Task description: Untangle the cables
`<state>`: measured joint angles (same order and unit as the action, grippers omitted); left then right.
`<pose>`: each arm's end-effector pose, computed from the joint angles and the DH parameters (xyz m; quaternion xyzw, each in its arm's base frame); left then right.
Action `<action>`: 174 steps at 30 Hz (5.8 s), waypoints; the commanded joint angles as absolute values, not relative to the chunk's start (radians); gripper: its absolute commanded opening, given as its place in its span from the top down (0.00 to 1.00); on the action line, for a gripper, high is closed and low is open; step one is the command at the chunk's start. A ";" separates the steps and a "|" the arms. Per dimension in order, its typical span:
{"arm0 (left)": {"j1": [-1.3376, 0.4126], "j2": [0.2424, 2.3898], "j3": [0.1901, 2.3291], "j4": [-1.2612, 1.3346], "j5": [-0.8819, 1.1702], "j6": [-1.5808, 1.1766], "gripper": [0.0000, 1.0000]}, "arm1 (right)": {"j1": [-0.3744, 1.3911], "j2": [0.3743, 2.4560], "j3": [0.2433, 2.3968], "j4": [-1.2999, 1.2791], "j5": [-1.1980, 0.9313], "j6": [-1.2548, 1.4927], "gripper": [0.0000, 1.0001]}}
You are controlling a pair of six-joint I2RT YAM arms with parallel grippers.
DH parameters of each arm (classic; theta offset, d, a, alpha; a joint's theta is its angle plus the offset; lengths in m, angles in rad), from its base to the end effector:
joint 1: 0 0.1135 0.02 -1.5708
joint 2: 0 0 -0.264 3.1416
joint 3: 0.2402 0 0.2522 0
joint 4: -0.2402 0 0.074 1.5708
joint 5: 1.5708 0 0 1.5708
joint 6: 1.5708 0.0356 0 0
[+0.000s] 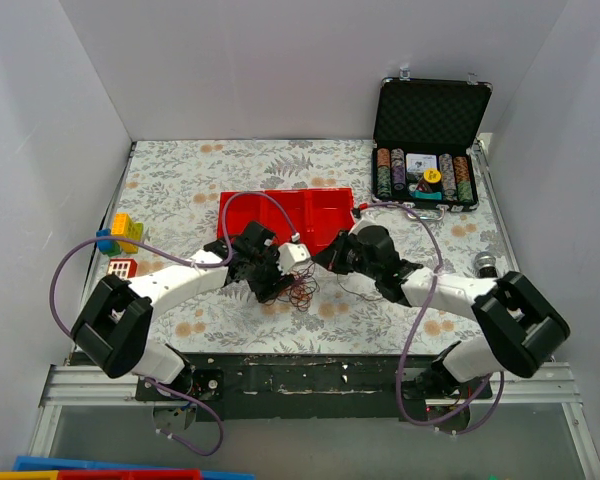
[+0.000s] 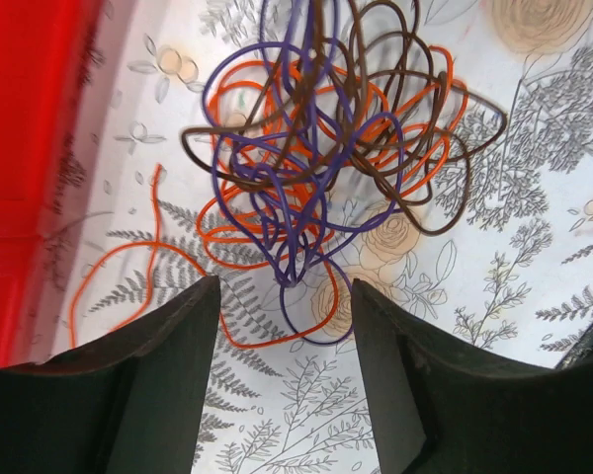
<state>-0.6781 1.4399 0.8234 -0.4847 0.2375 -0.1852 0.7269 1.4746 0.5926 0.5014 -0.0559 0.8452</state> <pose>0.2044 -0.1754 0.1857 0.2623 0.9298 -0.2013 0.1616 0.2216 0.1998 0.1846 0.0333 0.8272 0.4129 0.3796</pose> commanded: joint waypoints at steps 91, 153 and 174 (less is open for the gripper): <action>-0.176 1.224 0.427 -0.286 -0.127 0.205 1.00 | 0.799 0.543 1.299 -0.455 0.581 0.288 0.99; -0.141 1.250 1.307 -0.421 0.316 -0.319 1.00 | 0.853 0.727 0.713 -0.163 0.302 0.526 0.99; -0.224 1.427 1.098 -0.291 0.221 -0.271 1.00 | 0.851 0.744 0.701 -0.149 0.264 0.554 0.99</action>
<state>-0.1562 1.4326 1.1000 -0.3019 0.2176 -0.2687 0.8467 0.7403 0.7097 -0.2062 0.2825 0.5373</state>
